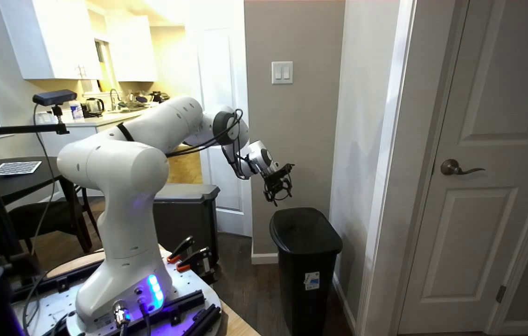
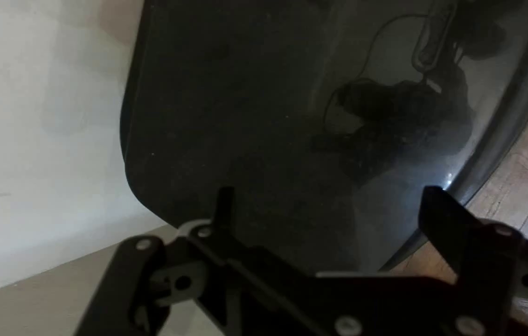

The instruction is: Completely open the bin

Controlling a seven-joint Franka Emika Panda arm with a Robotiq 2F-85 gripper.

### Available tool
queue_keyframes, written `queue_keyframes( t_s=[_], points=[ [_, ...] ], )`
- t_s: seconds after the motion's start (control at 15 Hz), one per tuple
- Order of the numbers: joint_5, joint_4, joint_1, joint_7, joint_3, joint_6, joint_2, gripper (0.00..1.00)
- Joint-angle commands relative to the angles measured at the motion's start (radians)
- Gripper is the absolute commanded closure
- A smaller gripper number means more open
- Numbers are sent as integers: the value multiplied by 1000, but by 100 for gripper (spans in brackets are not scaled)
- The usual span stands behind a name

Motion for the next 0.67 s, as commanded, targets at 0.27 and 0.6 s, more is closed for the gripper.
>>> queue_keyframes(
  t_s=[0.27,0.6],
  points=[
    [-21,-98,123,195,-63,26,1,0],
    [-27,-149,182,289,-91,50,17,0]
  ],
)
